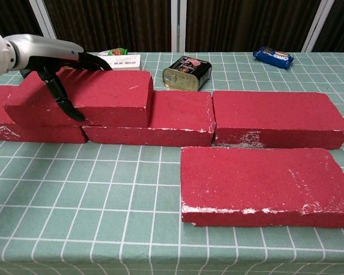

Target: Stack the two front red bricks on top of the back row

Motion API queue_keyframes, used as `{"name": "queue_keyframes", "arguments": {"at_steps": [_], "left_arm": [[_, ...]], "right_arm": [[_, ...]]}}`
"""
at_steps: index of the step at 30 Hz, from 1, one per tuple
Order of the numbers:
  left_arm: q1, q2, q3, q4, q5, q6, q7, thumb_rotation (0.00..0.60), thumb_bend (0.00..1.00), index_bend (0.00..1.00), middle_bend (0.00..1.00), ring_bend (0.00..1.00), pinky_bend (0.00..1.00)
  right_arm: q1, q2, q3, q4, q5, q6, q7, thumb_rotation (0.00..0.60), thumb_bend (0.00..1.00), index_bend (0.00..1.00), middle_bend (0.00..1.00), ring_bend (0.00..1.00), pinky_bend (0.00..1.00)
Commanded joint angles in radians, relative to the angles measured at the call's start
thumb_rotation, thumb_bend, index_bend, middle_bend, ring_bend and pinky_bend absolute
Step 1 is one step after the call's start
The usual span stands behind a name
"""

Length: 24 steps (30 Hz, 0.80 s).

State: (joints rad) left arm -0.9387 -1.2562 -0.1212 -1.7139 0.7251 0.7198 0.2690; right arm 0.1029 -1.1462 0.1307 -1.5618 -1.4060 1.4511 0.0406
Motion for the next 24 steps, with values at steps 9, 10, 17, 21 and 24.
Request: {"name": "queue_keyframes", "arguments": {"at_steps": [9, 10, 17, 21, 24], "left_arm": [[-0.015, 0.007, 0.004, 0.003, 0.021, -0.006, -0.016, 0.600, 0.00, 0.14, 0.15, 0.00, 0.00], [-0.017, 0.006, 0.005, 0.004, 0.019, -0.007, -0.016, 0.600, 0.00, 0.14, 0.15, 0.00, 0.00], [-0.028, 0.002, 0.014, 0.017, 0.009, -0.013, -0.022, 0.600, 0.00, 0.14, 0.14, 0.00, 0.00], [-0.031, 0.000, 0.019, 0.022, 0.002, -0.020, -0.030, 0.600, 0.00, 0.14, 0.13, 0.00, 0.00], [-0.032, -0.002, 0.021, 0.025, 0.006, -0.019, -0.036, 0.600, 0.00, 0.13, 0.11, 0.00, 0.00]], "right_arm": [[0.000, 0.000, 0.000, 0.000, 0.001, 0.000, -0.001, 0.600, 0.17, 0.00, 0.00, 0.00, 0.00], [0.000, -0.001, -0.001, 0.001, 0.001, -0.001, -0.001, 0.600, 0.17, 0.00, 0.00, 0.00, 0.00], [0.001, -0.002, -0.001, 0.003, 0.003, -0.003, -0.001, 0.600, 0.17, 0.00, 0.00, 0.00, 0.00], [0.002, -0.003, -0.001, 0.005, 0.003, -0.004, 0.000, 0.600, 0.17, 0.00, 0.00, 0.00, 0.00], [0.002, -0.003, -0.001, 0.005, 0.004, -0.006, -0.001, 0.600, 0.17, 0.00, 0.00, 0.00, 0.00]]}}
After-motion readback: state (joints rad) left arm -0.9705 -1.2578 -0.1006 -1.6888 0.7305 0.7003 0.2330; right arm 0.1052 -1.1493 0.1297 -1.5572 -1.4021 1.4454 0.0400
